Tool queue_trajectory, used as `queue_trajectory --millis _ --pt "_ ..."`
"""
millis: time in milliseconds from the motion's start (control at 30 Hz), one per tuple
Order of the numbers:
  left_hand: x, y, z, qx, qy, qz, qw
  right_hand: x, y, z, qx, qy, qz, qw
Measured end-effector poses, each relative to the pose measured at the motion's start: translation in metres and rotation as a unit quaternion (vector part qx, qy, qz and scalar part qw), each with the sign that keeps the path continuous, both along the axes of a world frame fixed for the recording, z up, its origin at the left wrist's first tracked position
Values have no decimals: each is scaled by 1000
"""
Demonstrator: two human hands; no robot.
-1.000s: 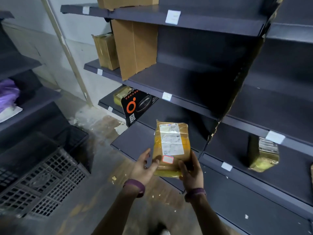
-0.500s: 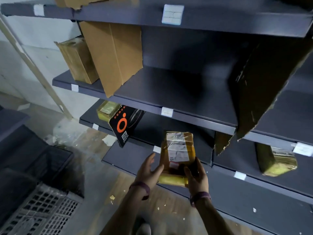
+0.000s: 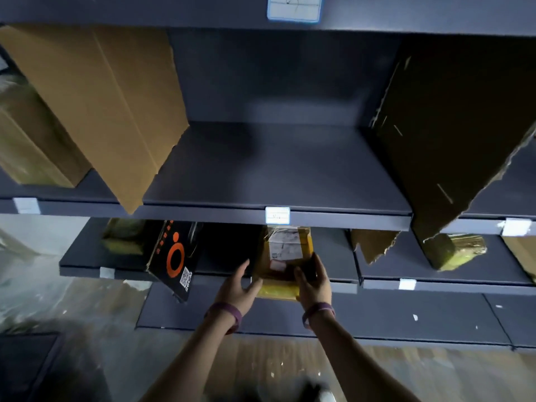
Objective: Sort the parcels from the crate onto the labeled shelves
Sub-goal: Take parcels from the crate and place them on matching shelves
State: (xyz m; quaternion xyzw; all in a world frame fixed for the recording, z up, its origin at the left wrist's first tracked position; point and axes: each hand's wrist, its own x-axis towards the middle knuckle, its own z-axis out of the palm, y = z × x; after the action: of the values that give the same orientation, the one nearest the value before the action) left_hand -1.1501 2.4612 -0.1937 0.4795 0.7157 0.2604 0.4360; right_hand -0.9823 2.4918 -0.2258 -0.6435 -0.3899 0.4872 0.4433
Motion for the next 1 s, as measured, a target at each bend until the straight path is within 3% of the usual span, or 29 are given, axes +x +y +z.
queue_trajectory --millis 133,267,367,467,667,733,833,1000 --pt "-5 37 -33 18 -18 -33 999 -10 24 -20 1 28 16 999" --pt "-4 57 -48 55 -25 15 998 -13 44 -33 -1 16 39 999" --pt "-4 75 -43 103 7 55 993 -14 65 -27 -2 -40 112 993" --pt "-6 87 -49 113 18 58 992 -8 70 -20 12 -150 193 970" --pt "-9 81 -62 128 40 3 991 9 65 -37 180 -363 201 892" --pt "-9 80 -66 180 87 -15 980 8 62 -43 235 -392 179 871" --pt "-7 79 -71 211 172 -44 961 7 61 -47 242 -412 177 860" --pt "-5 103 -62 203 170 -44 963 2 87 -30 197 -417 213 861"
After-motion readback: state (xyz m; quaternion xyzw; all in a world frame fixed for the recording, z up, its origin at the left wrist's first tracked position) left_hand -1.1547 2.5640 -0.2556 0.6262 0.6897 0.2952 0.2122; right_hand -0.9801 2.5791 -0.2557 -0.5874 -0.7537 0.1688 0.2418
